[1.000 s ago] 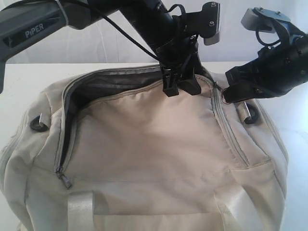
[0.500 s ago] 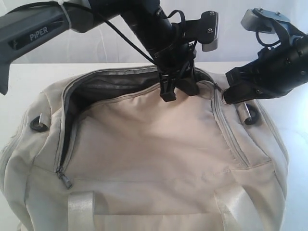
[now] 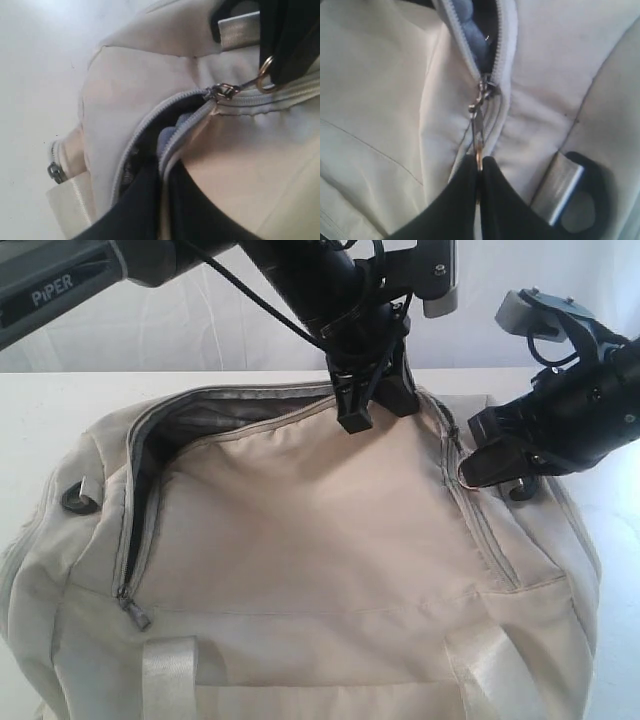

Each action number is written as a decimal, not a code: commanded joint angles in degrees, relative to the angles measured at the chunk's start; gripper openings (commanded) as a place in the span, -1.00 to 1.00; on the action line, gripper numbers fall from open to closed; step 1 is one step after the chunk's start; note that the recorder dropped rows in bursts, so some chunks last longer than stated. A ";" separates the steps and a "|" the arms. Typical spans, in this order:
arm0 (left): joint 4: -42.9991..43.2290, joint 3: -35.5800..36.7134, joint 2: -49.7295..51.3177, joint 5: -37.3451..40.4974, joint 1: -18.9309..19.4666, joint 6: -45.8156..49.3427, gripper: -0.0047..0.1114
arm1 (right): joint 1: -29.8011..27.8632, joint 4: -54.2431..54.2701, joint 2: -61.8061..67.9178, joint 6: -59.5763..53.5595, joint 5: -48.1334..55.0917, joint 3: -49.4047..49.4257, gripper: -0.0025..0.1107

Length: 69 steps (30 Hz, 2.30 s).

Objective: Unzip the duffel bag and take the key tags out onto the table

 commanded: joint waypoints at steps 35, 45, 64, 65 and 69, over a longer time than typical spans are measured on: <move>-23.42 -0.14 0.80 -1.18 3.22 -1.78 -0.92 | -0.38 -4.91 -4.93 5.88 3.61 0.65 -0.96; -22.44 -0.14 0.80 -3.58 3.83 -2.51 -0.92 | -0.38 -5.05 -6.91 5.88 8.92 1.65 -0.96; -21.93 -0.14 0.80 -1.55 6.68 -4.34 -0.92 | -0.38 -6.34 -16.18 6.50 13.05 4.60 -0.96; -21.81 -0.14 0.80 -1.55 6.68 -4.33 -0.92 | -0.38 -6.83 -16.63 6.98 13.05 4.69 -0.96; -21.46 -0.14 0.80 -1.55 6.68 -4.33 -0.92 | -0.38 -8.72 -18.89 8.83 13.05 6.64 -0.96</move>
